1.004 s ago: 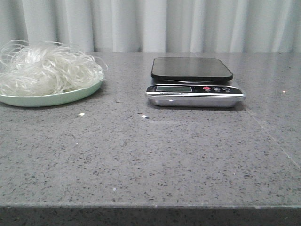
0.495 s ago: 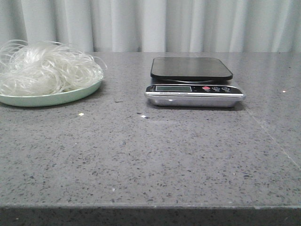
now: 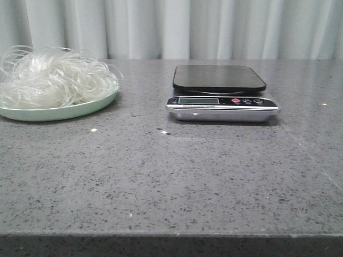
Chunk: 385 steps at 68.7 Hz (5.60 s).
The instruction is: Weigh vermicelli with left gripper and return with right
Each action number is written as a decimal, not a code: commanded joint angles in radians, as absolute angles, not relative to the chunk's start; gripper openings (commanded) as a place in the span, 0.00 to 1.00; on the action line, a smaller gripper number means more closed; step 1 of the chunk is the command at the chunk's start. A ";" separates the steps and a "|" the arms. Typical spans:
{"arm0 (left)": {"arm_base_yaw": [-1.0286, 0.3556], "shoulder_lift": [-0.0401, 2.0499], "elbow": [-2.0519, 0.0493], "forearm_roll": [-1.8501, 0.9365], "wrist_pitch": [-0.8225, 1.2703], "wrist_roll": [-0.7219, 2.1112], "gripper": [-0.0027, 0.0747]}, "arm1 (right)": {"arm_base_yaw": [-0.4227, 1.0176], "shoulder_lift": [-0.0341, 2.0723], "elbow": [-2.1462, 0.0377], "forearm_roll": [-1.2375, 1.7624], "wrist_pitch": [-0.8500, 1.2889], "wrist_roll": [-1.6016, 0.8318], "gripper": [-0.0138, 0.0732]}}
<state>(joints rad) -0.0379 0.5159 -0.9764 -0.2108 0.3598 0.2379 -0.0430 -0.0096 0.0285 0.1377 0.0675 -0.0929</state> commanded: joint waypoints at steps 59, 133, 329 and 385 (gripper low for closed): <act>-0.270 1.330 -1.321 -0.317 0.762 0.261 0.80 | -0.050 -0.026 0.020 0.135 -0.017 -0.096 0.33; -0.270 1.629 -1.373 -0.238 0.872 0.261 0.22 | -0.050 -0.026 0.020 0.135 -0.008 -0.096 0.33; -0.579 1.682 -1.912 -0.260 0.688 0.260 0.70 | -0.050 -0.026 0.020 0.146 -0.006 -0.096 0.33; -0.126 0.775 -0.937 -0.067 0.410 0.194 0.21 | -0.050 -0.026 0.020 0.147 -0.005 -0.096 0.33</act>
